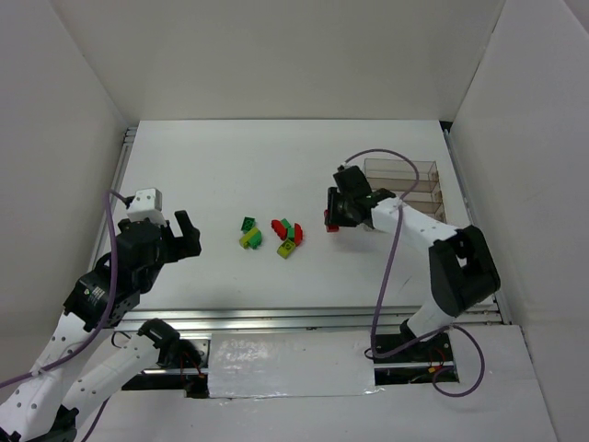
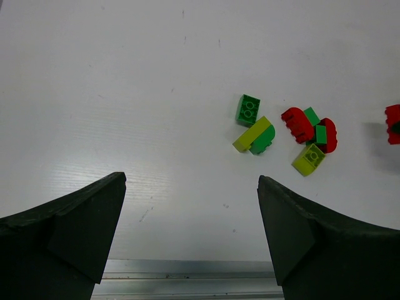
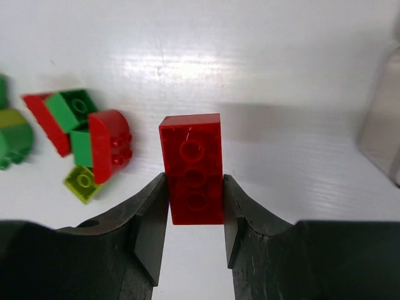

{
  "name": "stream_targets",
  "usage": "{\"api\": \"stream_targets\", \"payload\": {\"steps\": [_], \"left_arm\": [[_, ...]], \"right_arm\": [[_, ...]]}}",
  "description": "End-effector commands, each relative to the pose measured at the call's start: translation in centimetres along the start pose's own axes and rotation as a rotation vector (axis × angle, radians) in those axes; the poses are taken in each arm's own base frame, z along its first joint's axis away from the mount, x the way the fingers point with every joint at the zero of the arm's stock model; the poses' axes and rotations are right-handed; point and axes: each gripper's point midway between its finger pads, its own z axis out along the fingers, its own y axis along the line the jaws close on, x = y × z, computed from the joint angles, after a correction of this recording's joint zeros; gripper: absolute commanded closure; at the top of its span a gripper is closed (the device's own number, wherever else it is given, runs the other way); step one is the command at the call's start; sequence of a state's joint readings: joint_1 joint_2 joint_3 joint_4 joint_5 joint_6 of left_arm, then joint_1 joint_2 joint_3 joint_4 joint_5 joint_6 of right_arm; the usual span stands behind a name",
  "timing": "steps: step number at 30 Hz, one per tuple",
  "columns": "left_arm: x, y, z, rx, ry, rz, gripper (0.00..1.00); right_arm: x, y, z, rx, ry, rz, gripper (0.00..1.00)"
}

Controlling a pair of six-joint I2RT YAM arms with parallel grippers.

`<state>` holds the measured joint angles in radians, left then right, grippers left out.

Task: Sort the legos into containers by color

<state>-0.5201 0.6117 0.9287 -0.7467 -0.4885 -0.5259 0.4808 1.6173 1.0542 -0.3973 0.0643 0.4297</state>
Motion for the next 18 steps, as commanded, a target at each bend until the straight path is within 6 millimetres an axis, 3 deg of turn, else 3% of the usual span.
{"api": "stream_targets", "payload": {"steps": [1,4,8,11,18], "left_arm": [[-0.7,-0.4,0.1,0.018,-0.029,-0.005,0.01],[-0.8,-0.4,-0.1,0.023,-0.035,-0.008,0.01],[-0.8,-0.4,-0.1,0.027,-0.037,-0.009,0.01],[-0.9,-0.4,-0.2,0.028,-0.039,-0.010,0.01],[-0.9,-0.4,-0.4,0.040,-0.047,-0.013,0.00]], "right_arm": [[-4.1,-1.6,-3.4,-0.011,-0.141,0.138,0.90],[-5.4,-4.5,-4.4,0.012,-0.192,0.264,0.90],[-7.1,-10.8,-5.2,0.186,-0.271,0.425,0.90],[-7.7,-13.7,-5.4,0.261,-0.301,0.530,0.91],[-8.1,-16.7,-4.6,0.335,-0.291,0.590,0.83]]}}
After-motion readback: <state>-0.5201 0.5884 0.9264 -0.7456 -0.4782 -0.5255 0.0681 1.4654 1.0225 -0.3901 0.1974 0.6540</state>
